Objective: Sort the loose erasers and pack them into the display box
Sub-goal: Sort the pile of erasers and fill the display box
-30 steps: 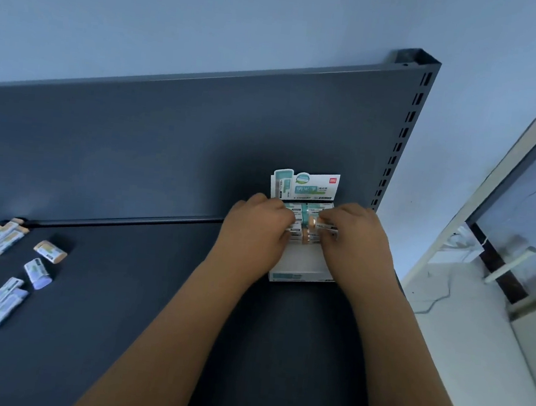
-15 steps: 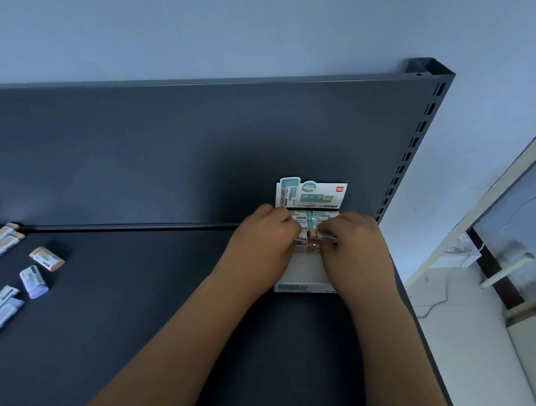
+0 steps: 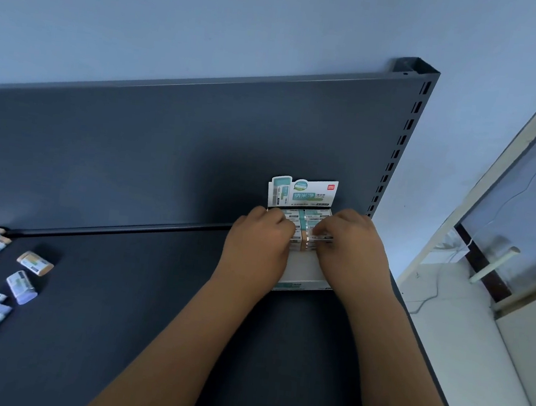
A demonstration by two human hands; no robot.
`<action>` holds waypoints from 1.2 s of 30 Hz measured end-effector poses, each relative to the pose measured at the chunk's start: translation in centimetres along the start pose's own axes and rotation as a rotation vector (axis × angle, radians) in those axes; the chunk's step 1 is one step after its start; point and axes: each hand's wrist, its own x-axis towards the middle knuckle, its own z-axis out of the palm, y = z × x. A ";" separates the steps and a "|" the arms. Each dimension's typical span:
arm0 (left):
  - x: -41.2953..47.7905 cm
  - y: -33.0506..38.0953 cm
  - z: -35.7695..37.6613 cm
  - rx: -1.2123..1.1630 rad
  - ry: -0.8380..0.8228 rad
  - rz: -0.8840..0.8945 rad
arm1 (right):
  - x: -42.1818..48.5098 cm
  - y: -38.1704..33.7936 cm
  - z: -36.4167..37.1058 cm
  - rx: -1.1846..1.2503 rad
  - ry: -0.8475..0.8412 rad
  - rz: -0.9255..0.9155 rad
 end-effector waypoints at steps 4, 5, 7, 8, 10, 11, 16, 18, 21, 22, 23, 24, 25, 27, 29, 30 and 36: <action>0.0 0.1 0.2 -0.005 -0.003 -0.039 | 0.1 -0.2 -0.1 -0.014 -0.012 0.009; 0.0 0.1 0.3 -0.002 -0.002 -0.052 | 0.0 -0.2 -0.1 -0.011 -0.010 0.006; -0.2 0.1 0.3 -0.003 0.005 -0.069 | -0.1 -0.2 -0.1 0.003 -0.003 -0.001; -0.3 0.1 0.3 -0.007 0.009 -0.078 | -0.1 -0.2 -0.1 0.008 0.000 -0.004; -0.4 0.0 0.4 -0.020 0.014 -0.098 | 0.0 -0.2 -0.2 0.010 0.003 -0.003; -0.5 -0.1 0.4 -0.028 0.011 -0.108 | 0.0 -0.2 -0.3 0.012 0.004 -0.001; -0.6 -0.1 0.6 -0.033 0.000 -0.108 | 0.1 -0.1 -0.1 0.016 0.003 0.005; -0.6 0.0 0.7 -0.044 -0.001 -0.117 | 0.0 -0.1 0.1 -0.001 0.010 0.002; -0.7 0.0 1.0 -0.085 -0.004 -0.152 | -0.4 -0.3 0.0 -0.027 0.021 0.010; -0.6 0.1 0.9 -0.103 -0.009 -0.161 | -0.5 -0.3 -0.1 -0.035 0.021 0.021; -0.6 0.2 0.9 -0.122 -0.018 -0.168 | -0.6 -0.5 -0.3 -0.047 0.018 0.038; -0.5 0.2 0.7 -0.136 -0.032 -0.175 | -0.8 -0.6 -0.4 -0.061 0.017 0.051; -0.5 0.3 0.5 -0.146 -0.050 -0.184 | -1.0 -0.8 -0.6 -0.075 0.019 0.064; -0.9 0.3 -0.1 -0.163 -0.078 -0.199 | -1.4 -1.1 -0.7 -0.080 0.026 0.077; -1.7 0.2 -0.7 -0.182 -0.105 -0.202 | -1.9 -1.3 -0.8 -0.061 0.016 0.084; -2.2 0.2 -1.1 -0.196 -0.124 -0.201 | -2.1 -1.3 -1.0 -0.047 0.004 0.080; -3.6 -0.5 -3.4 -0.218 -0.094 -0.383 | -2.9 -2.5 -2.6 0.087 -0.078 0.062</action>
